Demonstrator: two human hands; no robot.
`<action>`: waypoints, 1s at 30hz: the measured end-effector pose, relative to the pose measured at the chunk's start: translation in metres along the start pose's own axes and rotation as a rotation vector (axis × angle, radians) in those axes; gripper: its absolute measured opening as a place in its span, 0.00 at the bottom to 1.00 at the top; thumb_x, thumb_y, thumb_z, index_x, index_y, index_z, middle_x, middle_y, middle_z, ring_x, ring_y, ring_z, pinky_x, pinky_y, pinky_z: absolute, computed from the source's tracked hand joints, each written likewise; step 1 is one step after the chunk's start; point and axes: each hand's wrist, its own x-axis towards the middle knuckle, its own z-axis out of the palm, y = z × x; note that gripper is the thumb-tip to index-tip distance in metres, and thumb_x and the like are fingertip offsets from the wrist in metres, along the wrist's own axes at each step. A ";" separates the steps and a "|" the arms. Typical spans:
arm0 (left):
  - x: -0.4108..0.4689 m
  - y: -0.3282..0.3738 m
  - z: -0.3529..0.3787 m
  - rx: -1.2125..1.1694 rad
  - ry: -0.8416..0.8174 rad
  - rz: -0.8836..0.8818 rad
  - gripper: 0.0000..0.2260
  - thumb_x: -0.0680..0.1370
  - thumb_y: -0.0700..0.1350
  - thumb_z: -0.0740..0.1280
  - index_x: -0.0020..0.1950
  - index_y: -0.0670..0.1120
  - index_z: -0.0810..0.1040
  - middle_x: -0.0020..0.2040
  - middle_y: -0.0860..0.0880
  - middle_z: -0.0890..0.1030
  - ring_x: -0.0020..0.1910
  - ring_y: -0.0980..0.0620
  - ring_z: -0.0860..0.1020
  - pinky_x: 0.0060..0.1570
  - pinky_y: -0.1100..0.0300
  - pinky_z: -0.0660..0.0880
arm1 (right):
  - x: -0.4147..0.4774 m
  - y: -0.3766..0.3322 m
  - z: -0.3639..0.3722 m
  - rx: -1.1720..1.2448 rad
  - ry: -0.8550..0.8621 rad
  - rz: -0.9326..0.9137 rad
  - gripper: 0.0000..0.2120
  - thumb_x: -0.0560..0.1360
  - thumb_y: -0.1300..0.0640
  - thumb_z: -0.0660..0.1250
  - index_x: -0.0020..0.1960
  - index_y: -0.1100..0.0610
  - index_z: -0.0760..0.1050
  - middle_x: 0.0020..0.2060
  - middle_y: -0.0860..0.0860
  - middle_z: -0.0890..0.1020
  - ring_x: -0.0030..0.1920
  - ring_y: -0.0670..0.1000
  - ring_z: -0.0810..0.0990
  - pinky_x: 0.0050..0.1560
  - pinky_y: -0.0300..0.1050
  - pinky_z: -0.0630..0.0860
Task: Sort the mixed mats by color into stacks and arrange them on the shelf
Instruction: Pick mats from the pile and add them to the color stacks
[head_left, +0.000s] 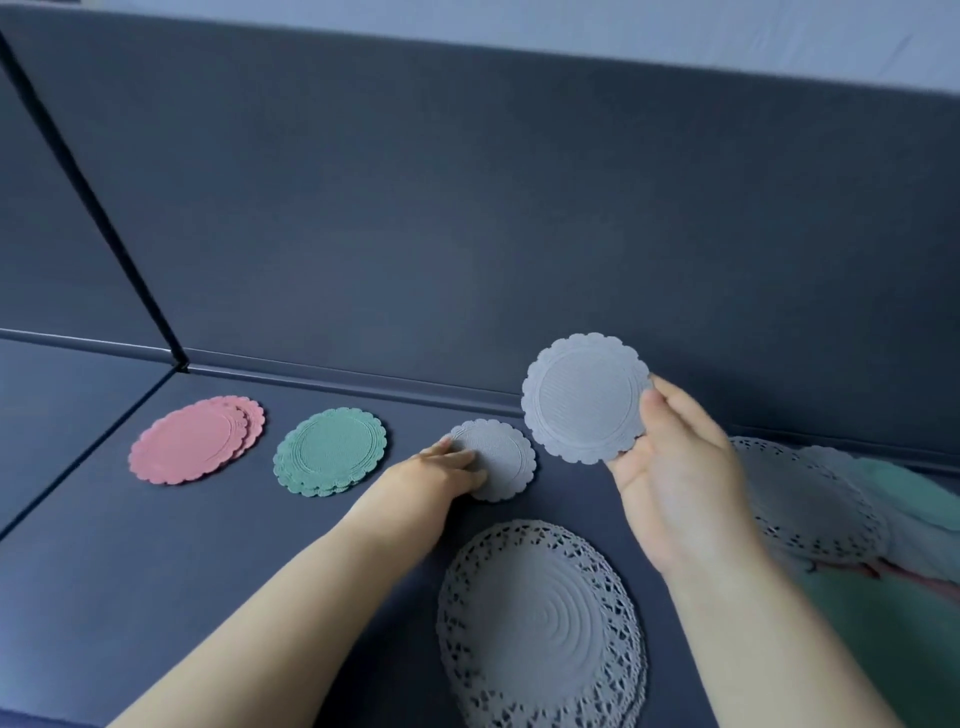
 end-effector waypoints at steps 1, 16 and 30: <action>-0.004 -0.002 -0.004 0.014 -0.083 0.009 0.28 0.72 0.34 0.51 0.71 0.48 0.70 0.73 0.52 0.66 0.74 0.54 0.57 0.63 0.61 0.67 | 0.000 0.004 0.008 -0.053 0.005 -0.040 0.11 0.80 0.61 0.54 0.52 0.54 0.75 0.48 0.48 0.82 0.47 0.45 0.82 0.47 0.42 0.78; -0.075 -0.084 -0.058 0.053 0.247 0.163 0.16 0.74 0.47 0.56 0.51 0.49 0.83 0.49 0.53 0.84 0.49 0.52 0.82 0.39 0.59 0.79 | -0.017 0.125 0.069 -1.566 -0.285 -0.185 0.17 0.80 0.59 0.53 0.66 0.50 0.69 0.63 0.49 0.72 0.65 0.51 0.69 0.57 0.31 0.65; -0.108 -0.109 -0.056 0.111 0.255 0.190 0.15 0.73 0.46 0.57 0.50 0.49 0.83 0.41 0.53 0.83 0.38 0.49 0.82 0.39 0.57 0.78 | -0.049 0.126 0.093 -1.754 -0.281 -0.063 0.26 0.80 0.48 0.53 0.74 0.54 0.52 0.75 0.46 0.53 0.74 0.47 0.48 0.71 0.41 0.47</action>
